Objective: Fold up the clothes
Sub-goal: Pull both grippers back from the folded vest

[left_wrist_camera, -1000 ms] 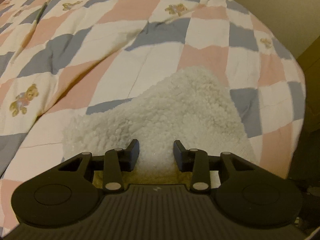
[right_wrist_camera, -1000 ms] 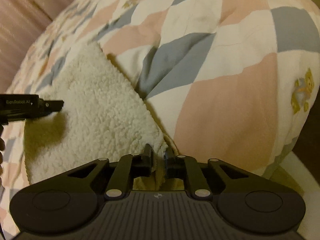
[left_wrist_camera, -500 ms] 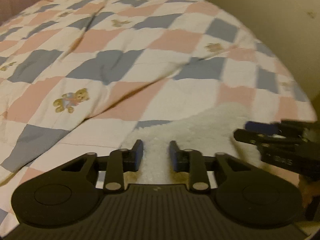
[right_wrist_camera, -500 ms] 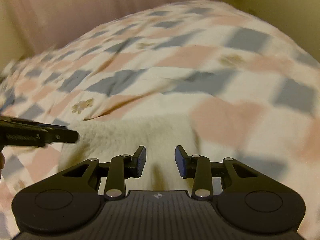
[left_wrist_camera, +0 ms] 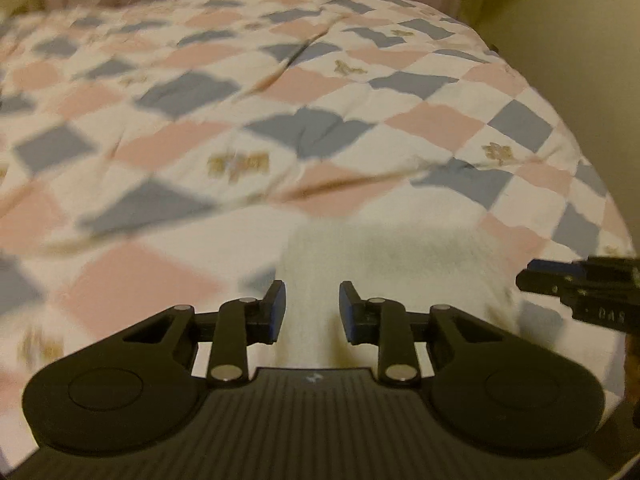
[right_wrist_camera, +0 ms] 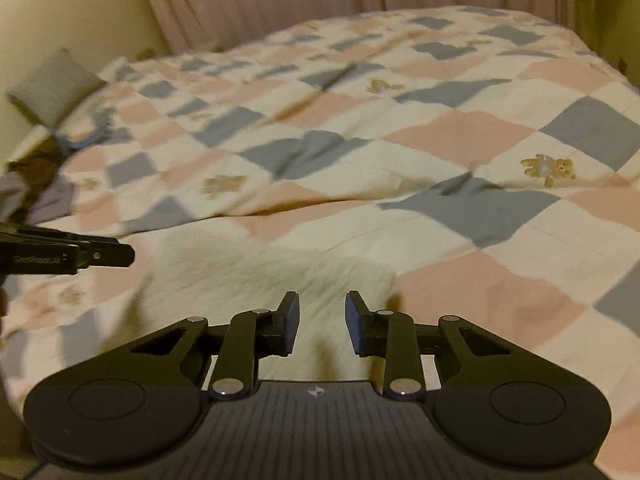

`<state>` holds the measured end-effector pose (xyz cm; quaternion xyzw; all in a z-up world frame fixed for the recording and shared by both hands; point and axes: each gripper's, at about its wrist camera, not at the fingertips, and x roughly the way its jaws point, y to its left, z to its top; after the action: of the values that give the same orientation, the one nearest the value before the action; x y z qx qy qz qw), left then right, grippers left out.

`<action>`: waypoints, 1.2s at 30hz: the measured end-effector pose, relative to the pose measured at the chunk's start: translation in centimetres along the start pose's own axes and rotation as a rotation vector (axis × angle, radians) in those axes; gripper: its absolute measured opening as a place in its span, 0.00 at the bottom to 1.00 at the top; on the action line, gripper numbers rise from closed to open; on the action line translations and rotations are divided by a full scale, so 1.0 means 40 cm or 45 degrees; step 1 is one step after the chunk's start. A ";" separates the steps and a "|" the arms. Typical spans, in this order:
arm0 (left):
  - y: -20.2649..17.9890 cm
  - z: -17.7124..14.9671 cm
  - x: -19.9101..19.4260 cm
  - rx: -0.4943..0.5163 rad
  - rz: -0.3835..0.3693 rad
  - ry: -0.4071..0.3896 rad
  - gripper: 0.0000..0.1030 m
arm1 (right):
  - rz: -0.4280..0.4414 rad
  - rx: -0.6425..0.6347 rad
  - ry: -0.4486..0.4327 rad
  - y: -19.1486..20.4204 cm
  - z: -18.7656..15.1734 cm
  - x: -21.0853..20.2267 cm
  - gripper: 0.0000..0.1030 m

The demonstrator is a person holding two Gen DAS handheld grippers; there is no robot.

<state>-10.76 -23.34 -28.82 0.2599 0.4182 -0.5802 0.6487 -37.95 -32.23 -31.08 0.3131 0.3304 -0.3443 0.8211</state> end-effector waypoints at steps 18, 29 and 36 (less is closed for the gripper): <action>-0.079 -0.180 0.050 0.045 0.046 0.246 0.25 | -0.045 0.026 0.242 0.111 -0.111 0.014 0.29; -0.083 -0.107 -0.076 -0.371 0.232 0.200 0.27 | 0.082 -0.176 0.327 0.104 -0.019 0.017 0.30; -0.250 -0.085 -0.208 -0.645 0.468 0.056 0.37 | 0.269 -0.448 0.301 0.048 0.056 -0.072 0.32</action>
<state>-21.09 -17.99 -22.06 0.1737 0.5094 -0.3248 0.7777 -37.31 -31.77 -27.04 0.2362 0.4446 -0.1544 0.8501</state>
